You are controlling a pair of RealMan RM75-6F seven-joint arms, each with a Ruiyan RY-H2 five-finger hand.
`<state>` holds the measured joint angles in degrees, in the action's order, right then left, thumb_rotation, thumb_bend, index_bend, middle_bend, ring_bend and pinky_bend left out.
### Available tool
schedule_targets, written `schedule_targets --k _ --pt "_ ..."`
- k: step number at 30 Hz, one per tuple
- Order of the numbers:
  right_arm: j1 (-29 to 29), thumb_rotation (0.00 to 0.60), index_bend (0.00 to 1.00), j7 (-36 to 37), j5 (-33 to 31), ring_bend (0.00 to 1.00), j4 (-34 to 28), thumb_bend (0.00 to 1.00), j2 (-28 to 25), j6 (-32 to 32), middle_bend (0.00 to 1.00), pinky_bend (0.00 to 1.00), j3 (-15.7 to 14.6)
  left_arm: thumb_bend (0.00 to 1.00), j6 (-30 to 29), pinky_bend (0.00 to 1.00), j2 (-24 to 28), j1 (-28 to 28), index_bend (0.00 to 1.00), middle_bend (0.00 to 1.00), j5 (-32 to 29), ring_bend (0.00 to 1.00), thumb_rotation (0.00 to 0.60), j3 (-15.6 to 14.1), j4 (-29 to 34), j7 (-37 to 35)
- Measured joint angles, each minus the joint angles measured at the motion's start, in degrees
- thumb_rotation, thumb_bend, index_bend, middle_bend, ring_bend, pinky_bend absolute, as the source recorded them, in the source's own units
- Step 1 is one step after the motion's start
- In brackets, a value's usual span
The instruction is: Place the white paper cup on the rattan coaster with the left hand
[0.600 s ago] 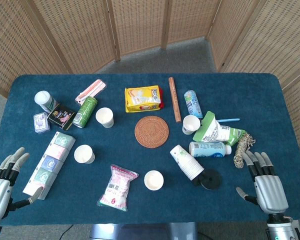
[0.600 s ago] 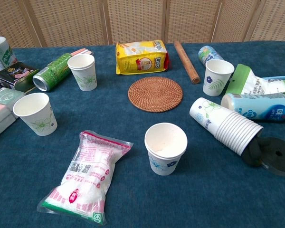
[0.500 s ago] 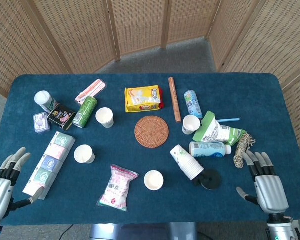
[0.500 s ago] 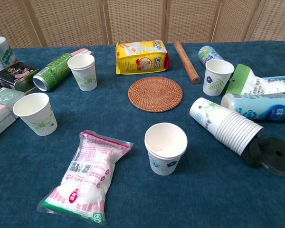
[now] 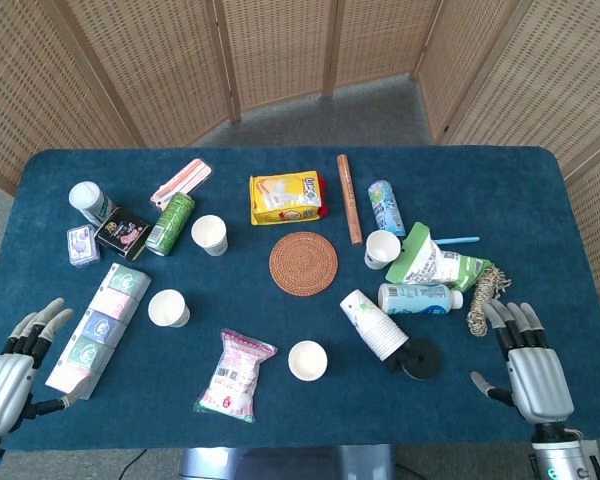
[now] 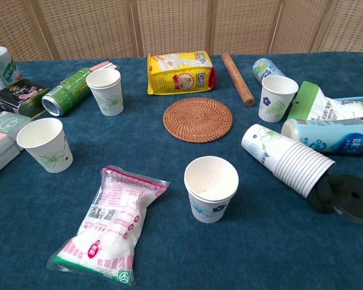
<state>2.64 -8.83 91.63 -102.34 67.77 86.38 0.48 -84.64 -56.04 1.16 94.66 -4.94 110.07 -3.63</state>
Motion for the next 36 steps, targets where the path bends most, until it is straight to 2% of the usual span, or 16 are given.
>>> schedule_targets --k 4,9,17,26,36 --pt "0.20 0.600 0.00 0.19 -0.99 0.00 0.41 0.22 0.13 -0.65 0.00 0.00 0.24 0.32 4.53 0.00 1.89 2.07 0.00 0.00 -3.18 0.00 0.471 0.26 1.30 2.81" --pt "0.56 0.600 0.00 0.86 -2.81 0.00 1.47 0.22 0.66 -1.84 0.00 0.00 0.70 0.32 10.11 0.00 2.12 4.97 0.00 0.00 -8.98 0.00 0.475 1.33 1.98 9.58" --pt "1.02 0.600 0.00 2.17 -5.05 0.00 3.08 0.22 1.68 -3.30 0.00 0.00 1.26 0.32 17.38 0.00 -2.66 11.56 0.00 0.00 -20.61 0.00 0.476 5.81 1.33 20.01" --pt "0.96 0.600 0.00 2.93 -7.41 0.00 3.92 0.22 1.67 -3.68 0.00 0.00 2.03 0.32 23.69 0.00 -8.59 17.96 0.00 0.00 -27.11 0.00 0.476 9.26 -3.85 22.14" --pt "0.76 0.600 0.00 3.26 -8.51 0.00 4.22 0.22 1.59 -4.02 0.00 0.00 2.05 0.32 27.40 0.00 -14.25 21.97 0.00 0.00 -27.32 0.00 0.475 10.43 -10.25 18.39"
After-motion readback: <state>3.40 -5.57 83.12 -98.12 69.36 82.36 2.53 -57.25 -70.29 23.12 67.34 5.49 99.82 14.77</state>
